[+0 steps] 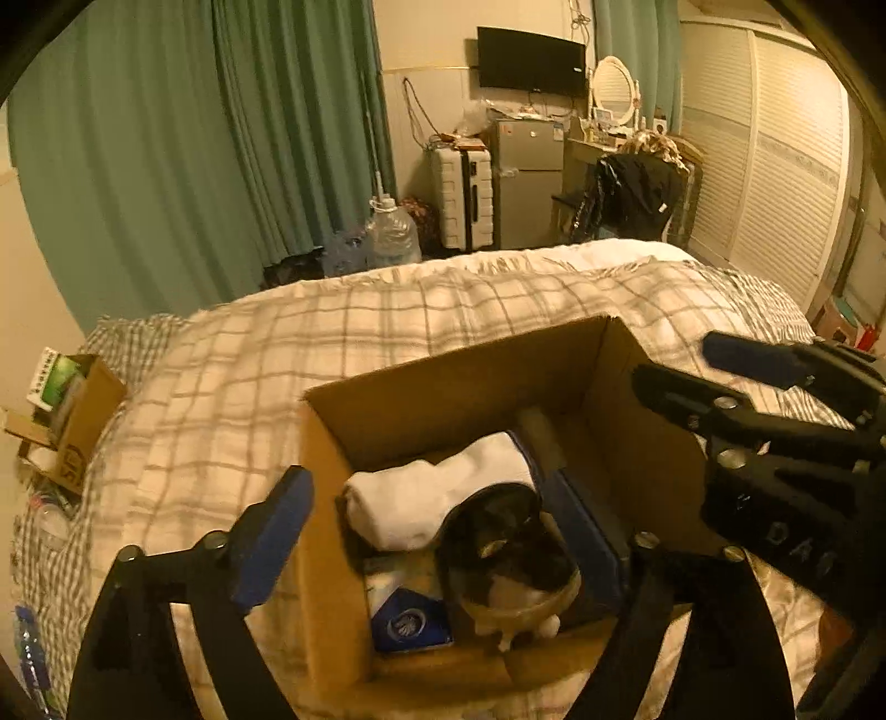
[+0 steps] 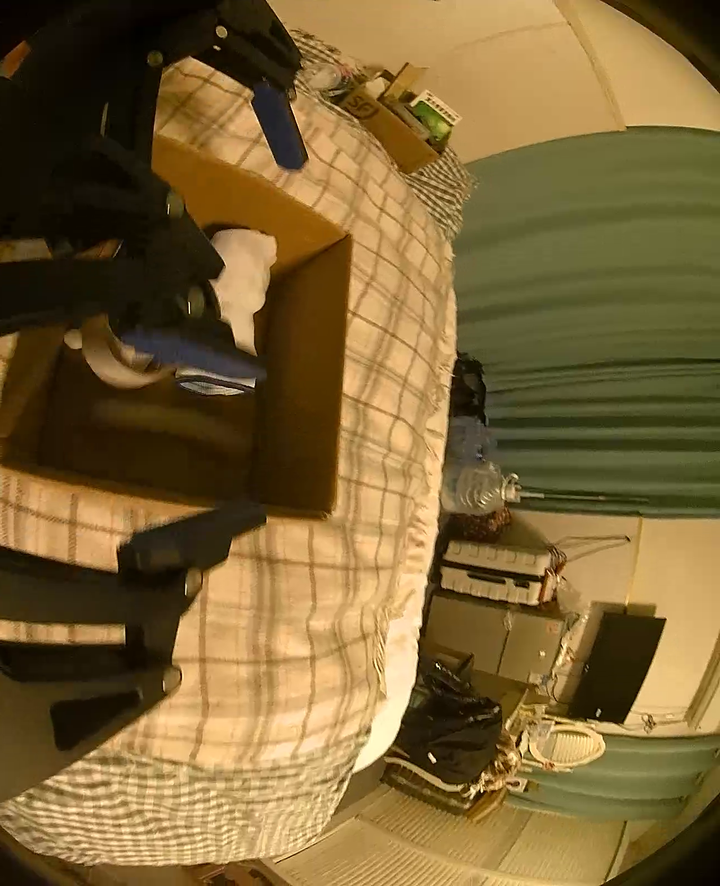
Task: Organize objects
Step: 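Carry the tube and black cup into the box and open both grippers, then withdraw both grippers from the box toward the cloth and earbud case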
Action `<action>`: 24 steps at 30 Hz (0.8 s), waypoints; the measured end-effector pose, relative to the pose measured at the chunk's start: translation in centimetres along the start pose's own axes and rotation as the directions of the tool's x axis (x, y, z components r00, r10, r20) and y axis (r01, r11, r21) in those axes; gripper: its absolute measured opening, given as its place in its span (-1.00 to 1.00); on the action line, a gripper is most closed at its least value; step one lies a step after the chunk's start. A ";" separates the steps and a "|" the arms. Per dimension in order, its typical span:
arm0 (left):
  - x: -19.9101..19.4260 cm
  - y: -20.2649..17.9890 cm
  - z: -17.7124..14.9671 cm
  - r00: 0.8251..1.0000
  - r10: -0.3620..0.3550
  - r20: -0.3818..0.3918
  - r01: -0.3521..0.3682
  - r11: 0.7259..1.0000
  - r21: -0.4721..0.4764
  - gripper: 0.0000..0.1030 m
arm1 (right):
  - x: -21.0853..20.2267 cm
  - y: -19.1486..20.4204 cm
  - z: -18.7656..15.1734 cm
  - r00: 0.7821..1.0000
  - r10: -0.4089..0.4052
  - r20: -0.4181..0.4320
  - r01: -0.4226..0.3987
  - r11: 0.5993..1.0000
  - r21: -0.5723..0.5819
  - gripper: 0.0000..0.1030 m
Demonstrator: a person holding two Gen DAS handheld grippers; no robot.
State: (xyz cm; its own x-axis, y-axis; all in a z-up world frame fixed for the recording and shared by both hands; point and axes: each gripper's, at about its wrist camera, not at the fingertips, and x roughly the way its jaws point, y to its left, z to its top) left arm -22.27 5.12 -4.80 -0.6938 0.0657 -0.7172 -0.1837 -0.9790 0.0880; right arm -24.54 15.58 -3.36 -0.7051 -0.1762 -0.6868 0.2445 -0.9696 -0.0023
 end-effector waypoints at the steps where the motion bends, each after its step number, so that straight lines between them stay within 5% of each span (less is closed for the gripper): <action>1: -0.5 0.2 0.1 1.000 0.003 0.001 -0.003 1.000 -0.007 0.81 | -0.7 -0.1 0.2 1.000 -0.005 0.005 0.005 1.000 0.006 0.08; 12: -12.4 3.2 -0.9 0.996 0.046 0.077 -0.039 0.995 -0.089 1.00 | -13.3 0.0 1.1 0.991 -0.060 0.115 0.059 0.998 0.018 0.64; 18: -16.4 5.7 -3.9 0.994 0.063 0.088 -0.051 0.991 -0.127 1.00 | -18.0 1.3 -1.5 0.989 -0.079 0.128 0.082 0.996 -0.020 0.68; 24: -16.4 8.5 -7.6 0.993 0.113 0.035 -0.106 0.981 -0.161 1.00 | -18.6 3.2 -5.0 0.992 -0.057 0.114 0.066 0.995 -0.076 0.68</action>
State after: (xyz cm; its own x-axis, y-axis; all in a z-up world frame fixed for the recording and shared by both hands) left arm -7.16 -5.75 2.48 -0.7338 -0.0387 -0.6783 0.0051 -0.9987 0.0514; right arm -7.34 16.58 5.79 -0.7895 -0.1384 -0.5979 0.2471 -0.9635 -0.1032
